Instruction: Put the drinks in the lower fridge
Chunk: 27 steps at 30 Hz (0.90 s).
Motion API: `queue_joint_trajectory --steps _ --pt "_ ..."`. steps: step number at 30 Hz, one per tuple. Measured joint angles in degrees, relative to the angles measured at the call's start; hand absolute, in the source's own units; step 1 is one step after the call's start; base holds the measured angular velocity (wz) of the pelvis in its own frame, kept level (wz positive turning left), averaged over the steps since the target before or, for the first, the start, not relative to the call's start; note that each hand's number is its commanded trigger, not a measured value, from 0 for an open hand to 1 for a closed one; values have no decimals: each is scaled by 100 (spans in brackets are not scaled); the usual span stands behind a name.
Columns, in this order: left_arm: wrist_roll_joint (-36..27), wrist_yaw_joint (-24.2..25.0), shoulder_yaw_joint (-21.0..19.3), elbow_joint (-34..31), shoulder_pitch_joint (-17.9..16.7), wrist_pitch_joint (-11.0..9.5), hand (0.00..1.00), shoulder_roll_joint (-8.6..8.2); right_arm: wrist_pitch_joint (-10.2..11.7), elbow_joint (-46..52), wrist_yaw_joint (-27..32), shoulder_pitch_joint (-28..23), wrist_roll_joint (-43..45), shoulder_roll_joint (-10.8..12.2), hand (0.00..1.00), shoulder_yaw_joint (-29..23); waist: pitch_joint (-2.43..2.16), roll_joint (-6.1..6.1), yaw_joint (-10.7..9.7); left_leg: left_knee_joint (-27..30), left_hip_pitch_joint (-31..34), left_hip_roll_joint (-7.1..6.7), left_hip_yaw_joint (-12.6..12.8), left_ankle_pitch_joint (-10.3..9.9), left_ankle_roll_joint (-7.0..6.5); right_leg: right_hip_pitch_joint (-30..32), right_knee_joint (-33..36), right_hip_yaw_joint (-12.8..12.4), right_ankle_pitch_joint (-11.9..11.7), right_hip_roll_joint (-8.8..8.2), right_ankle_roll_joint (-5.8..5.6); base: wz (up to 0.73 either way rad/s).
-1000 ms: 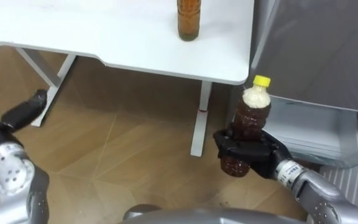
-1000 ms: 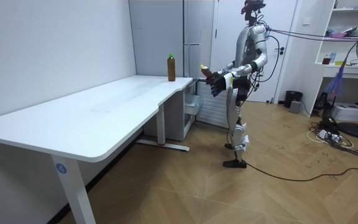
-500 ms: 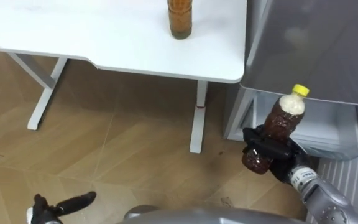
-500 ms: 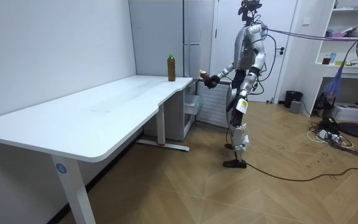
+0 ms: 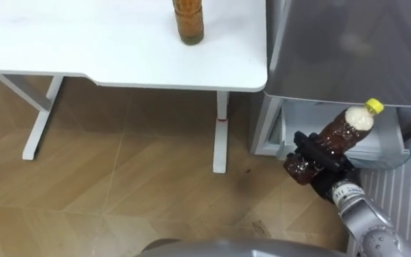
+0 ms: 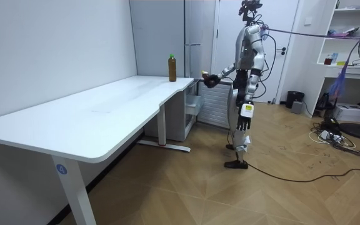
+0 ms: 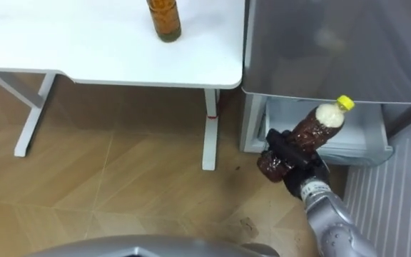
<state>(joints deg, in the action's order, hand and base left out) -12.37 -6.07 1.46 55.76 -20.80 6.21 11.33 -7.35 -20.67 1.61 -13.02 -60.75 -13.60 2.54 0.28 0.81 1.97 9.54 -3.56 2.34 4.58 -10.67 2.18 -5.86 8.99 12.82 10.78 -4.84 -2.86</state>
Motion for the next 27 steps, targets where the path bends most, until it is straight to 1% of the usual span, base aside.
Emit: queue_joint_trajectory --steps 3,5,6,8,9,11,12,14,15,18,20,21,22,23,24,25,27 --pt "329 40 153 -11 24 91 0 -4 82 0 241 65 -515 6 100 10 -13 -9 -13 10 -2 0 3 1 -1 33 13 -7 0 -1 0 -2" --pt "482 73 214 -9 26 104 0 -10 140 -2 337 67 -858 26 100 10 -14 -12 -19 15 -4 0 2 1 -1 29 19 -7 0 -3 0 0" --pt "582 121 249 -9 43 123 0 -9 175 -5 361 67 -1108 34 100 10 -21 5 -22 23 0 0 3 1 -1 27 40 -7 0 -5 0 0" --pt "636 212 319 -9 94 142 0 -9 220 -33 362 92 -1534 36 100 9 0 15 -25 57 61 0 1 2 -2 31 87 11 1 -16 -1 3" --pt "646 283 320 -14 137 147 0 -7 231 -166 362 198 -1831 38 100 7 2 16 -29 117 117 0 3 1 -2 70 94 2 1 -19 0 0" --pt "757 381 324 -19 189 151 0 -12 282 -405 362 349 -2335 35 100 -56 34 15 -31 170 211 1 1 1 -3 118 98 -13 0 -17 2 5" --pt "804 413 321 -19 197 158 0 -11 302 -464 362 377 -2415 35 100 -78 39 24 -25 186 231 1 1 -1 -5 125 97 -15 0 -17 1 6" --pt "867 492 323 -19 227 205 0 -12 351 -653 363 497 -2575 36 100 -157 32 53 -16 192 303 1 -1 -3 -8 214 109 -3 2 -19 -1 4" --pt "957 554 323 -19 254 218 0 -10 394 -821 362 630 -2751 36 100 -197 38 70 -28 203 359 0 -11 0 -12 302 146 22 1 -26 0 6" --pt "1212 586 324 -18 369 217 0 -12 543 -1162 360 908 -3151 35 100 -235 11 117 -20 331 619 -4 -60 15 -31 515 267 65 -1 -45 7 7" --pt "1211 597 322 -6 444 227 0 -21 542 -1501 360 1221 -3357 37 100 -297 18 116 -24 392 779 -4 -76 21 -38 681 373 73 5 -60 16 4" --pt "1211 631 319 -6 508 227 0 -20 547 -1769 358 1445 -3442 40 100 -410 11 129 -19 404 865 -11 -107 27 -46 777 427 93 6 -73 18 12" --pt "1207 648 320 -13 560 223 0 -20 588 -2050 346 1664 -3440 40 100 -496 19 120 -37 422 938 -27 -164 35 -56 845 487 136 9 -91 18 17" --pt "1209 655 320 -14 593 223 0 -19 608 -2172 331 1754 -3439 40 100 -537 19 119 -44 429 972 -35 -181 44 -61 870 503 146 11 -100 17 16" --pt "1212 669 325 -13 669 219 0 -20 612 -2399 311 1933 -3443 40 100 -651 29 111 -19 456 1045 -46 -205 52 -68 944 549 157 15 -114 16 11" --pt "1212 668 325 -11 729 208 0 -16 628 -2538 312 2098 -3451 41 100 -688 48 85 -6 547 1186 -52 -229 53 -72 1059 612 161 16 -126 17 8" --pt "1207 669 363 -11 816 201 0 14 631 -2603 308 2274 -3473 42 100 -705 72 58 -7 651 1403 -57 -256 57 -78 1258 697 190 18 -142 20 10"
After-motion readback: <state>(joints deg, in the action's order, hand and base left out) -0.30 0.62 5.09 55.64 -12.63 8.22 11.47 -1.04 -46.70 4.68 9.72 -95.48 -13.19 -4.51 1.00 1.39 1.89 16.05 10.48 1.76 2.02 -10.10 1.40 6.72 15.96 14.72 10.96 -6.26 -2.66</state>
